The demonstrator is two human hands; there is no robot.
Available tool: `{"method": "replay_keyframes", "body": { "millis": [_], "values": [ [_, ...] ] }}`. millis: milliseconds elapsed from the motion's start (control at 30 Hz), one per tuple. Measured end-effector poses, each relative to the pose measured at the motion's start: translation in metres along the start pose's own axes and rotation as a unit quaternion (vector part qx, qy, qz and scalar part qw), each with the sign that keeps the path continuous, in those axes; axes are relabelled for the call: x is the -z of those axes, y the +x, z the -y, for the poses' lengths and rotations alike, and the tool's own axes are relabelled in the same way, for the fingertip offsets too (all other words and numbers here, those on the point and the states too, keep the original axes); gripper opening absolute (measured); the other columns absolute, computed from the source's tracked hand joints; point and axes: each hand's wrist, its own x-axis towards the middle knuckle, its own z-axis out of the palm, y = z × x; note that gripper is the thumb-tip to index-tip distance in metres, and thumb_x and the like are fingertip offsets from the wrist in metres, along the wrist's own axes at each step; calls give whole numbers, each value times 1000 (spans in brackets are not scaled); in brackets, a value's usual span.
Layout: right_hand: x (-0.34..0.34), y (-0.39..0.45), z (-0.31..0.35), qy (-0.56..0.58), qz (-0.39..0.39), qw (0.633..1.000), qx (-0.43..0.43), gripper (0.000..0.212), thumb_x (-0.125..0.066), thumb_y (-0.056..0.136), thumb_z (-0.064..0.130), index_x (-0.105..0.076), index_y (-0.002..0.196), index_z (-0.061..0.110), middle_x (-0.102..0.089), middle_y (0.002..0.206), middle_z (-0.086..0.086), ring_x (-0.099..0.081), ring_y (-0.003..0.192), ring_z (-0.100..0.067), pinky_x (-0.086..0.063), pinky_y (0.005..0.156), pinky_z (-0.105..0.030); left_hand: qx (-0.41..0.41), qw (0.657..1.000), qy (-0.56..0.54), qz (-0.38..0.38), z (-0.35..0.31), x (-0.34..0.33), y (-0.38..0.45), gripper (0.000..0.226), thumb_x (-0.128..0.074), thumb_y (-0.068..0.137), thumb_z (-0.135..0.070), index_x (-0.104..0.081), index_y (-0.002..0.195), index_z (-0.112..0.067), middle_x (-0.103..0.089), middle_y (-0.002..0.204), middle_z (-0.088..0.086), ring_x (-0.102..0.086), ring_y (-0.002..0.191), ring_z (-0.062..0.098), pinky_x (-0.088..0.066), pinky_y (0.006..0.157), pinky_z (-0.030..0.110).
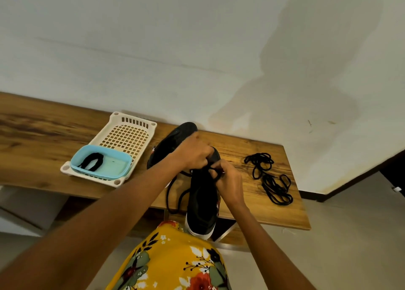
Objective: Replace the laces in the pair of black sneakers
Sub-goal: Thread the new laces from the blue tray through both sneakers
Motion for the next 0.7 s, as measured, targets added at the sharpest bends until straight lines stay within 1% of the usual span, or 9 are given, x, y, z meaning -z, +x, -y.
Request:
{"method": "replay_keyframes", "body": {
  "millis": [133,267,333,433,467,500,533,633,700],
  "values": [
    [-1,-12,-3,-9,-43,999,-2,11,-70,82,11,-62,83,18,-61,80,14,-55,71,-2,-39,57,-12,134,985,57,-91,22,2,-4,27,-54,82,-15,-60,109,-13,-52,114,9,-52,105,27,-35,91,38],
    [-5,-17,-1,26,-54,998,-18,17,-69,82,5,-62,84,20,-60,81,14,-55,73,1,-40,61,-8,358,909,-120,-180,39,7,-6,36,-61,80,-11,-54,116,-14,-48,120,11,-48,111,27,-37,94,40],
    [-7,-16,2,61,-53,996,-27,19,-67,82,1,-61,83,20,-59,80,14,-56,77,1,-40,63,-8,490,776,-323,-233,39,9,-4,38,-62,84,-11,-49,120,-15,-46,124,12,-49,110,27,-42,94,39],
    [-8,-16,6,87,-53,994,-29,20,-67,82,-1,-60,82,19,-58,79,12,-56,78,1,-39,64,-6,562,343,-666,-350,35,6,0,30,-48,92,-2,-45,121,-9,-54,116,13,-59,87,24,-50,66,29],
    [-7,-17,5,88,-52,994,-27,21,-66,82,-1,-59,82,19,-58,79,12,-56,78,1,-39,63,-6,551,239,-712,-365,33,4,-1,26,-42,94,-2,-45,119,-8,-57,107,12,-60,75,22,-49,58,27],
    [-7,-17,4,90,-49,994,-27,21,-66,82,-1,-59,82,19,-58,79,12,-55,78,0,-39,64,-6,545,215,-724,-364,30,3,-3,22,-38,95,-3,-46,115,-8,-57,99,11,-58,66,20,-48,53,26],
    [-5,-18,2,92,-46,994,-30,21,-66,83,0,-58,82,19,-58,79,12,-56,78,-1,-39,64,-7,549,279,-701,-360,29,2,-4,16,-38,97,-6,-46,110,-10,-55,96,9,-56,65,20,-46,52,27],
    [-1,-19,-7,98,-39,993,-45,19,-65,84,0,-58,81,18,-59,79,9,-56,78,-5,-42,62,-10,493,638,-479,-347,37,-7,-12,19,-42,100,-26,-51,100,-8,-55,87,7,-55,78,24,-39,63,31],
    [0,-20,-11,99,-34,993,-48,16,-66,84,1,-59,82,16,-60,79,6,-56,78,-5,-42,63,-11,398,822,-287,-288,50,-12,-20,16,-46,97,-23,-53,101,-9,-59,79,8,-57,73,26,-38,61,32]
  ]
}}
